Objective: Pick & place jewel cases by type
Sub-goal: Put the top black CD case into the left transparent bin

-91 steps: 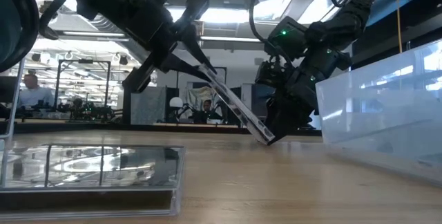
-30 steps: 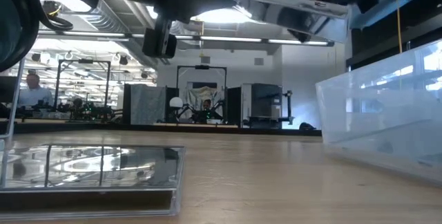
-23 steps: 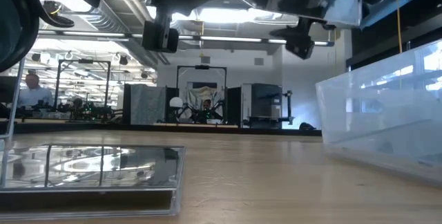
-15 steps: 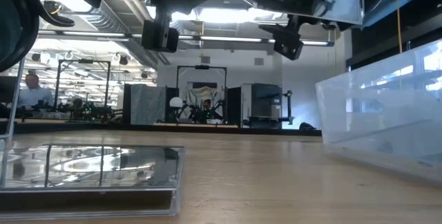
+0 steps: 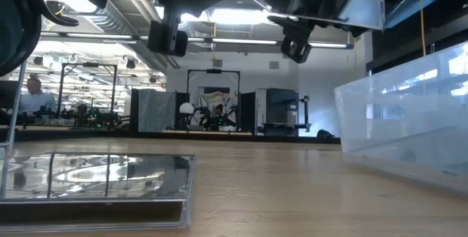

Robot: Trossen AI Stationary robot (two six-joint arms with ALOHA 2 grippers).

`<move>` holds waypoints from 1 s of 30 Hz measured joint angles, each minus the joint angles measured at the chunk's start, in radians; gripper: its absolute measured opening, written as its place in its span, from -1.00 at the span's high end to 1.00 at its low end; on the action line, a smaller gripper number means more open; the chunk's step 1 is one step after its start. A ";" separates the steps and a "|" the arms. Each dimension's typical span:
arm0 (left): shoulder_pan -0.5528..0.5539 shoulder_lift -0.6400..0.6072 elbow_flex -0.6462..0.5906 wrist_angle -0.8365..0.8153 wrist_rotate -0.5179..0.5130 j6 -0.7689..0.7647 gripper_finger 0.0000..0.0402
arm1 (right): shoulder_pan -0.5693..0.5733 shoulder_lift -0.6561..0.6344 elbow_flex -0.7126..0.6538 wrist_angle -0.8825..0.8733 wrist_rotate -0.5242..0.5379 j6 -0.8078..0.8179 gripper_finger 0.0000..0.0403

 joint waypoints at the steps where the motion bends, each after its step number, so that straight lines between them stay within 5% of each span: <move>1: 0.001 0.000 0.000 -0.002 0.000 -0.002 0.81 | 0.003 0.000 0.000 0.002 0.000 -0.006 -0.03; 30: 0.042 0.000 0.000 0.010 0.035 -0.023 0.79 | 0.034 0.000 0.000 -0.013 0.046 0.001 0.23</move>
